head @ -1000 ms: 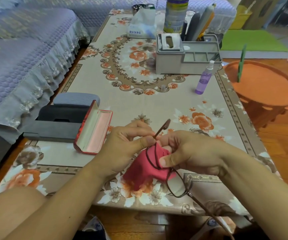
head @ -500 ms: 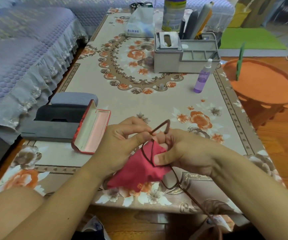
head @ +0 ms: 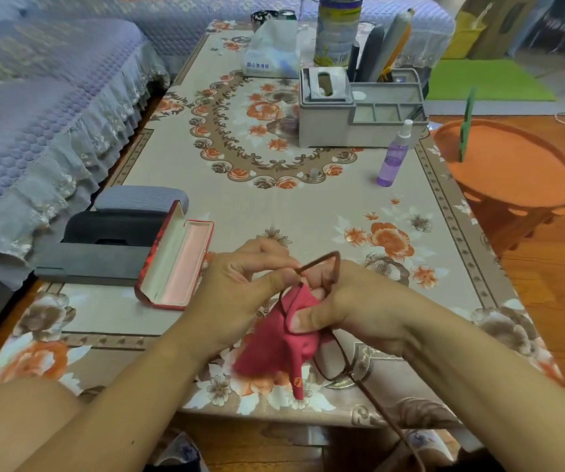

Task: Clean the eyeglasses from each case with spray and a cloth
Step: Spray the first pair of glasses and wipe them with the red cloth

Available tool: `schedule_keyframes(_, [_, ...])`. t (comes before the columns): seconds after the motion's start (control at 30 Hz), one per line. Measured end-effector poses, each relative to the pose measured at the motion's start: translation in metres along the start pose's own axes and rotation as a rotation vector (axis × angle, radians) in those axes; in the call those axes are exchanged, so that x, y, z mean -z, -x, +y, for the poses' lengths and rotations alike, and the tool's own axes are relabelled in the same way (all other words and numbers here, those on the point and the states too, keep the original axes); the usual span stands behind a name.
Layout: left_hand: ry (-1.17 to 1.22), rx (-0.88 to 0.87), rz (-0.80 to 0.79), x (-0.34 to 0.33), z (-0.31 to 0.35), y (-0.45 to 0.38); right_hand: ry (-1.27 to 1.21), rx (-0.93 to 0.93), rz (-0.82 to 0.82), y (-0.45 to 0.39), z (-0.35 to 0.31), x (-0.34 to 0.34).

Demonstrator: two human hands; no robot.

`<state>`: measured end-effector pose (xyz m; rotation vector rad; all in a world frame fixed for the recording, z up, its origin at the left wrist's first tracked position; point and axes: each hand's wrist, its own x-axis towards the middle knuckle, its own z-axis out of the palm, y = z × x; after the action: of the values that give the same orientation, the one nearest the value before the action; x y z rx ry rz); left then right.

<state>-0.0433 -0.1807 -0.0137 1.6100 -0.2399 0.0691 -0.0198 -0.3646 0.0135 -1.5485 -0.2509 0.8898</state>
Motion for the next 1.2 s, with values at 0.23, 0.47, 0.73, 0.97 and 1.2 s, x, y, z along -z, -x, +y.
schedule_keyframes(0.23, [-0.009, 0.016, -0.038, 0.004, 0.006, -0.002, -0.190, 0.073, 0.024, 0.000, -0.001, 0.003])
schedule_keyframes(0.47, [-0.056, 0.021, -0.008, -0.001, 0.001, 0.002, 0.012, -0.112, -0.084, 0.004, -0.006, 0.005])
schedule_keyframes(0.73, [-0.178, 0.016, -0.021, 0.000, 0.007, 0.001, -0.151, 0.003, -0.012, 0.003, -0.005, 0.003])
schedule_keyframes(0.97, [-0.075, 0.022, 0.018, -0.006, 0.005, 0.004, -0.029, -0.001, 0.001, 0.005, -0.004, 0.001])
schedule_keyframes(1.2, [-0.113, 0.034, -0.005, -0.004, 0.011, 0.004, -0.108, 0.070, 0.090, 0.006, -0.008, -0.007])
